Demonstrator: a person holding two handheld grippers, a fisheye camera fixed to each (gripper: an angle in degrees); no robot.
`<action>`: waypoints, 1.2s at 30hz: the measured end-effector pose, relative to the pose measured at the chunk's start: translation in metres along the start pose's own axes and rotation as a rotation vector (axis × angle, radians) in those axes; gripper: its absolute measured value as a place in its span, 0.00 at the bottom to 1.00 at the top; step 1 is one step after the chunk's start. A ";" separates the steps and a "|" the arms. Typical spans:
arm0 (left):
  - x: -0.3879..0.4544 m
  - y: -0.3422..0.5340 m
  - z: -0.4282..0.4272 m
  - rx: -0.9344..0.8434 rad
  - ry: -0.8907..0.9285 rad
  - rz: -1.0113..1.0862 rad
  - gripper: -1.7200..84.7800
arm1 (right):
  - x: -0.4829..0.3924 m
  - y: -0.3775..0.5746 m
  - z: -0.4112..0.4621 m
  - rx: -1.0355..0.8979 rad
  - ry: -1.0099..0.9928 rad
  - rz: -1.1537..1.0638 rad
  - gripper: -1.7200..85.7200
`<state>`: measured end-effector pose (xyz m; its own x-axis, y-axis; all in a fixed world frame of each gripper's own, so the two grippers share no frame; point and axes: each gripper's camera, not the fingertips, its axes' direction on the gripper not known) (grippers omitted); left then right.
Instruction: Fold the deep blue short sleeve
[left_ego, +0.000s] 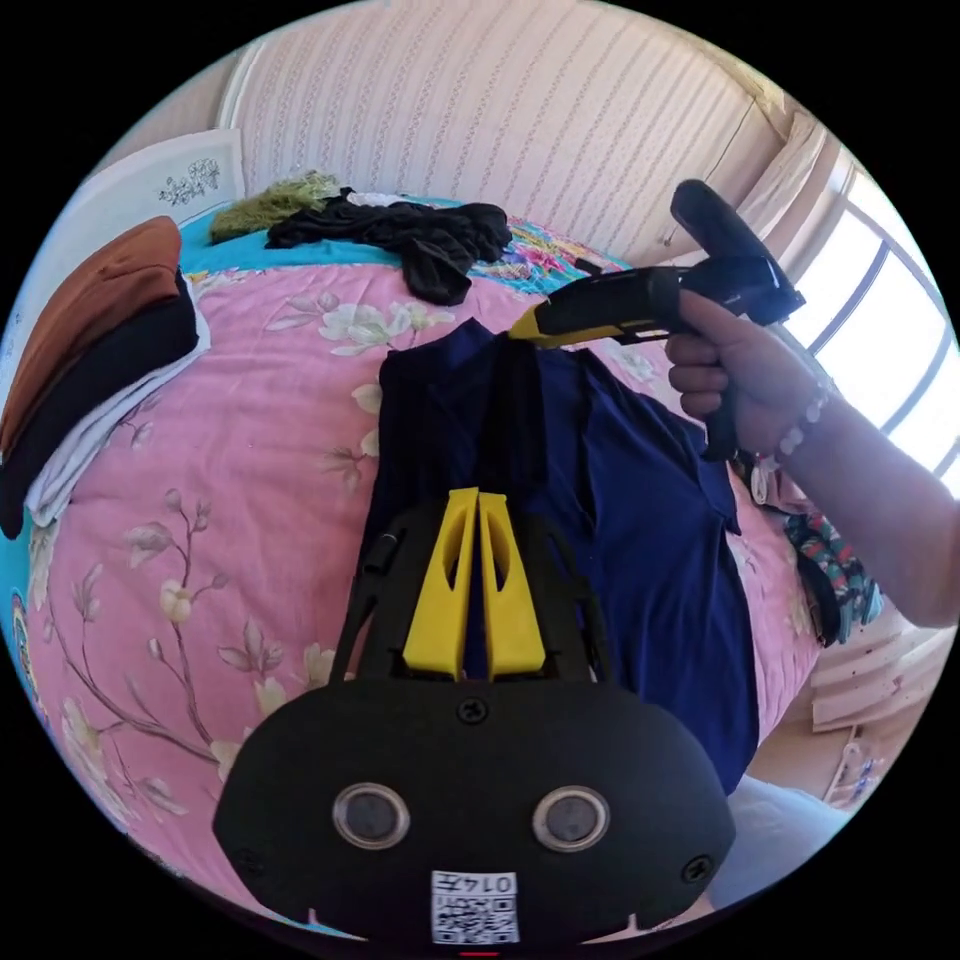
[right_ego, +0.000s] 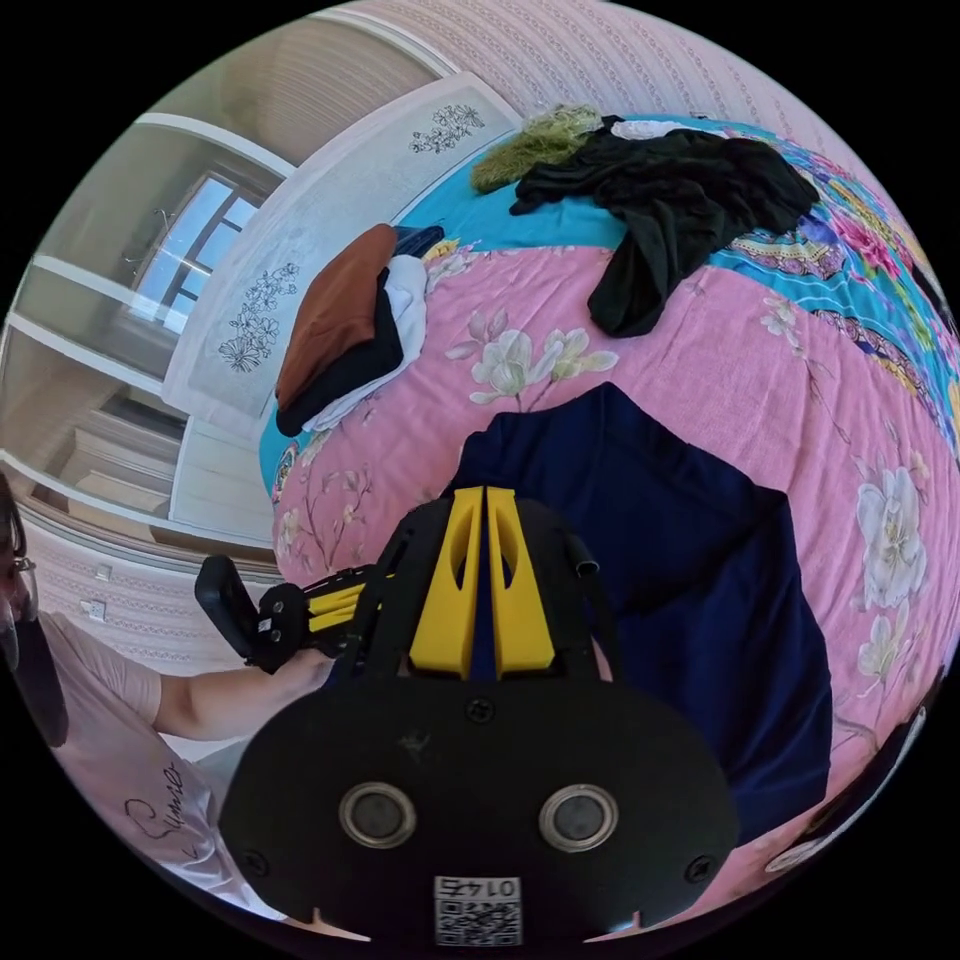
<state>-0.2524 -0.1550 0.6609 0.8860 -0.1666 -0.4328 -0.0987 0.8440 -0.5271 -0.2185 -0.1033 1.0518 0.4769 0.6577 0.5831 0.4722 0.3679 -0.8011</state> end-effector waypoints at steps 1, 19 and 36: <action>-0.009 0.002 -0.017 0.048 0.007 -0.031 0.01 | -0.007 -0.006 -0.001 0.017 -0.027 -0.021 0.02; -0.156 0.048 -0.081 0.099 -0.079 -0.333 0.03 | -0.156 -0.100 0.190 -0.235 0.097 -0.358 0.02; -0.176 0.030 -0.070 -0.012 -0.100 -0.370 0.03 | -0.141 -0.116 0.240 -0.337 0.107 -0.329 0.02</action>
<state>-0.4431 -0.1358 0.6696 0.9026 -0.4077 -0.1381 0.2312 0.7297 -0.6434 -0.5183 -0.0813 1.0305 0.3267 0.4642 0.8233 0.8164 0.3002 -0.4933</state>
